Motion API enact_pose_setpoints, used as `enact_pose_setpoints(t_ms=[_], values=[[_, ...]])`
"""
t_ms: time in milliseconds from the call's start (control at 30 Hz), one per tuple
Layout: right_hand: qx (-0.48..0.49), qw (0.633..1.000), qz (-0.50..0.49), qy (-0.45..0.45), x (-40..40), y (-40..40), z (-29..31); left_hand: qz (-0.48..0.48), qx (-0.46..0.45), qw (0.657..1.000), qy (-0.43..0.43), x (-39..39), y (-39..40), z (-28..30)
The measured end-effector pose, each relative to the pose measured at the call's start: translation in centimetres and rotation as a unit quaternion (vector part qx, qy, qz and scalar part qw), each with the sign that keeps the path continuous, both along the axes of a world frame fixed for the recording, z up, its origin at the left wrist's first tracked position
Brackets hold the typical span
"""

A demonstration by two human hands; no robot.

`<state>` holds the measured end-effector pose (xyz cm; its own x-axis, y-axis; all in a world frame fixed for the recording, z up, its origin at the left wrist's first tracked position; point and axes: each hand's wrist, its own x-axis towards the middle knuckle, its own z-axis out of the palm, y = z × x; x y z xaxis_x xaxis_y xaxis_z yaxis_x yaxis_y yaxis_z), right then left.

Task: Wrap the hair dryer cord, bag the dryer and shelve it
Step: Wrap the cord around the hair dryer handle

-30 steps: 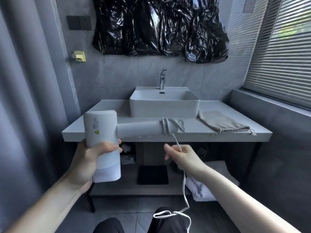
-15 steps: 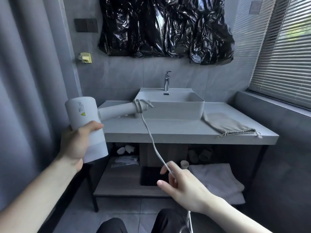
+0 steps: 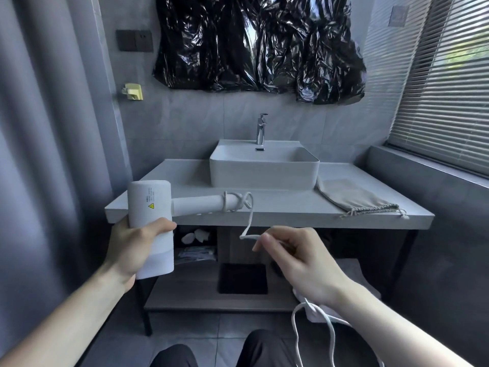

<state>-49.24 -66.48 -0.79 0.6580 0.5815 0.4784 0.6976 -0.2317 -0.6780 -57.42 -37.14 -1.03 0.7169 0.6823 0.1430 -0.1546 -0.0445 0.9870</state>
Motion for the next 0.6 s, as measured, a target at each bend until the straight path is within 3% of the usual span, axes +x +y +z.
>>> enact_pose_setpoints(t_ms=[233, 433, 533, 600], values=[[0.011, 0.985, -0.137, 0.107, 5.6, 0.6, -3.0, -0.137, -0.108, 0.984, 0.02, -1.0, -0.2, 0.4], [0.113, 0.976, -0.081, 0.165, 5.2, 1.2, -3.4, -0.13, -0.083, 0.987, 0.033, -1.1, -0.4, 0.3], [0.121, 0.984, -0.063, 0.118, 4.3, 1.0, -2.2, -0.104, -0.063, 0.992, 0.04, -0.9, -0.1, -0.1], [0.059, 0.995, -0.064, 0.047, 3.6, 0.7, -1.1, -0.084, -0.058, 0.994, 0.044, -0.7, -0.2, -0.4]])
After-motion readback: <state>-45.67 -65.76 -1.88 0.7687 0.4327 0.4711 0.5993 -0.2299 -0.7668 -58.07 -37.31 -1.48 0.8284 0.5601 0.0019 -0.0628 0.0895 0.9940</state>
